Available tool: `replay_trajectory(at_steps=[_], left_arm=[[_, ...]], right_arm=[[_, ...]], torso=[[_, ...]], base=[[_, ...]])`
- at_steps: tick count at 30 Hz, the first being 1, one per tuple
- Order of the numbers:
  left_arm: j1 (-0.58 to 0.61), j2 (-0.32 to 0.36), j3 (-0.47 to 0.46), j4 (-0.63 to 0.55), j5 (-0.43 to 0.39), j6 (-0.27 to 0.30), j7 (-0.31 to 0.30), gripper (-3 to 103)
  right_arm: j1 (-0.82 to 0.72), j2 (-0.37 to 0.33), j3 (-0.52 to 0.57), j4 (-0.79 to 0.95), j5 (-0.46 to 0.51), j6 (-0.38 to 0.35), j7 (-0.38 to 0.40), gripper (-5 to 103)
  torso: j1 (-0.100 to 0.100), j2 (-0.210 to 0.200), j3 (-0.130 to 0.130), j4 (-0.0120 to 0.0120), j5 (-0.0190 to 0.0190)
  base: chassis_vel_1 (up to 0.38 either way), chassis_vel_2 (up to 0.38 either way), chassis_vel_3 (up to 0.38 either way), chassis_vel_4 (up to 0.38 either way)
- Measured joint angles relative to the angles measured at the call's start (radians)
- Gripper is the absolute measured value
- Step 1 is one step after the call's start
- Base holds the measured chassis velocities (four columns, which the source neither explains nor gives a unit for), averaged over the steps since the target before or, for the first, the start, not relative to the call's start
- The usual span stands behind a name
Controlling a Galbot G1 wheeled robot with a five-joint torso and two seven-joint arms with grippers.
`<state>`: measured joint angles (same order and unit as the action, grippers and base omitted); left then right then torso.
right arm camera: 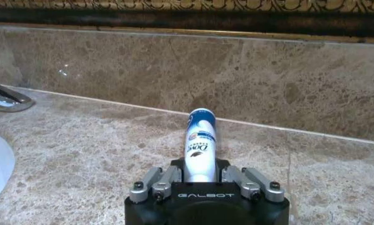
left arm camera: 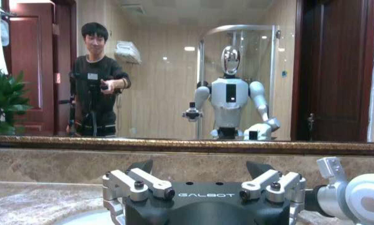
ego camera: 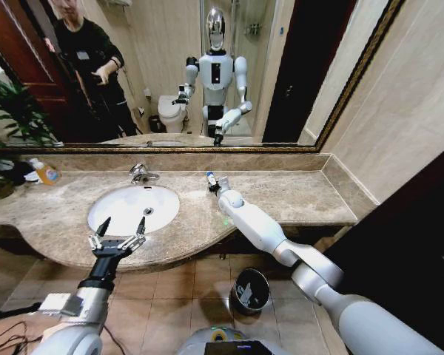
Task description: Pick up the trash from the sink and place it in the trash bin.
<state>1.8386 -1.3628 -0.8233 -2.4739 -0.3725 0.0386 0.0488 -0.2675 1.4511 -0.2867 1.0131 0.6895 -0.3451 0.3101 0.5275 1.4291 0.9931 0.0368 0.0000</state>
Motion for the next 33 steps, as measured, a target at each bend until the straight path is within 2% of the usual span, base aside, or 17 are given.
replay_trajectory(at_steps=[6, 9, 11, 12, 13, 15, 16, 18, 19, 21, 23, 25, 29, 31, 32, 33], left_arm=[[0.0, 0.0, 0.0, 0.0, 0.0, 0.0, 0.0, 100], [0.0, 0.0, 0.0, 0.0, 0.0, 0.0, 0.0, 100], [0.0, 0.0, 0.0, 0.0, 0.0, 0.0, 0.0, 100], [0.0, 0.0, 0.0, 0.0, 0.0, 0.0, 0.0, 100], [0.0, 0.0, 0.0, 0.0, 0.0, 0.0, 0.0, 100], [0.0, 0.0, 0.0, 0.0, 0.0, 0.0, 0.0, 100], [0.0, 0.0, 0.0, 0.0, 0.0, 0.0, 0.001, 100], [0.0, 0.0, 0.0, 0.0, 0.0, 0.0, 0.0, 100], [0.0, 0.0, 0.0, 0.0, 0.0, 0.0, 0.0, 100], [0.0, 0.0, 0.0, 0.0, 0.0, 0.0, 0.0, 100], [0.0, 0.0, 0.0, 0.0, 0.0, 0.0, 0.0, 100], [0.0, 0.0, 0.0, 0.0, 0.0, 0.0, 0.0, 100], [0.0, 0.0, 0.0, 0.0, 0.0, 0.0, 0.0, 100], [0.0, 0.0, 0.0, 0.0, 0.0, 0.0, 0.0, 100], [0.0, 0.0, 0.0, 0.0, 0.0, 0.0, 0.0, 100], [0.0, 0.0, 0.0, 0.0, 0.0, 0.0, 0.0, 100]], right_arm=[[-0.016, -0.031, 0.002, 0.083, 0.002, 0.003, 0.015, 28], [-0.064, -0.102, 0.007, 0.249, 0.032, -0.023, 0.049, 28], [-0.083, -0.123, 0.008, 0.298, 0.043, -0.026, 0.069, 28], [-0.131, -0.169, 0.014, 0.407, 0.07, -0.032, 0.088, 28], [-0.193, -0.239, 0.028, 0.525, 0.097, -0.032, 0.083, 28], [-0.216, -0.261, 0.034, 0.567, 0.106, -0.033, 0.074, 28], [-0.256, -0.298, 0.049, 0.642, 0.119, -0.033, 0.048, 28], [-0.364, -0.397, 0.12, 0.803, 0.128, -0.029, -0.042, 28], [-0.364, -0.397, 0.12, 0.803, 0.128, -0.029, -0.042, 28], [-0.533, -0.499, 0.234, 0.958, 0.122, -0.019, -0.121, 28], [-0.574, -0.518, 0.258, 0.984, 0.119, -0.015, -0.13, 28], [-0.731, -0.573, 0.346, 1.078, 0.095, 0.008, -0.143, 28], [-0.891, -0.59, 0.425, 1.146, 0.054, 0.029, -0.17, 28], [-1.048, -0.557, 0.484, 1.144, -0.03, 0.08, -0.258, 28], [-1.048, -0.557, 0.484, 1.144, -0.03, 0.08, -0.258, 28], [-1.09, -0.542, 0.502, 1.133, -0.059, 0.101, -0.294, 28]], torso=[[0.0, 0.0, 0.0, 0.0004, 0.0001], [0.0, 0.0, 0.0, 0.0, 0.0001], [0.0, 0.0, 0.0, -0.0001, 0.0001], [0.0, 0.0, 0.0, 0.0002, 0.0008], [0.0, 0.0, 0.0, 0.0003, 0.0], [0.0, 0.0, 0.0, 0.0, -0.0003], [0.0, 0.0, 0.0, 0.0, 0.0009], [0.0, 0.0, 0.0, -0.0002, 0.0001], [0.0, 0.0, 0.0, -0.0002, 0.0001], [0.0, 0.0, 0.0, -0.0001, 0.0007], [0.0, 0.0, 0.0, -0.0003, 0.0002], [0.0, 0.0, 0.0, -0.0005, 0.0004], [0.0, 0.0, 0.0, 0.0001, 0.0002], [0.0, 0.0, 0.0, -0.0001, 0.0004], [0.0, 0.0, 0.0, -0.0001, 0.0004], [0.0, 0.0, 0.0, 0.0, 0.0003]], base=[[0.0, 0.0, 0.0, 0.0], [0.0, 0.0, 0.0, 0.0], [0.0, 0.0, 0.0, 0.0], [0.0, 0.0, 0.0, 0.0], [0.0, 0.0, 0.0, 0.0], [0.0, 0.0, 0.0, 0.0], [0.0, 0.0, 0.0, 0.0], [0.0, 0.0, 0.0, 0.0], [0.0, 0.0, 0.0, 0.0], [0.0, 0.0, 0.0, 0.0], [0.0, 0.0, 0.0, 0.0], [0.0, 0.0, 0.0, 0.0], [0.0, 0.0, 0.0, 0.0], [0.0, 0.0, 0.0, 0.0], [0.0, 0.0, 0.0, 0.0], [0.0, 0.0, 0.0, 0.0]])
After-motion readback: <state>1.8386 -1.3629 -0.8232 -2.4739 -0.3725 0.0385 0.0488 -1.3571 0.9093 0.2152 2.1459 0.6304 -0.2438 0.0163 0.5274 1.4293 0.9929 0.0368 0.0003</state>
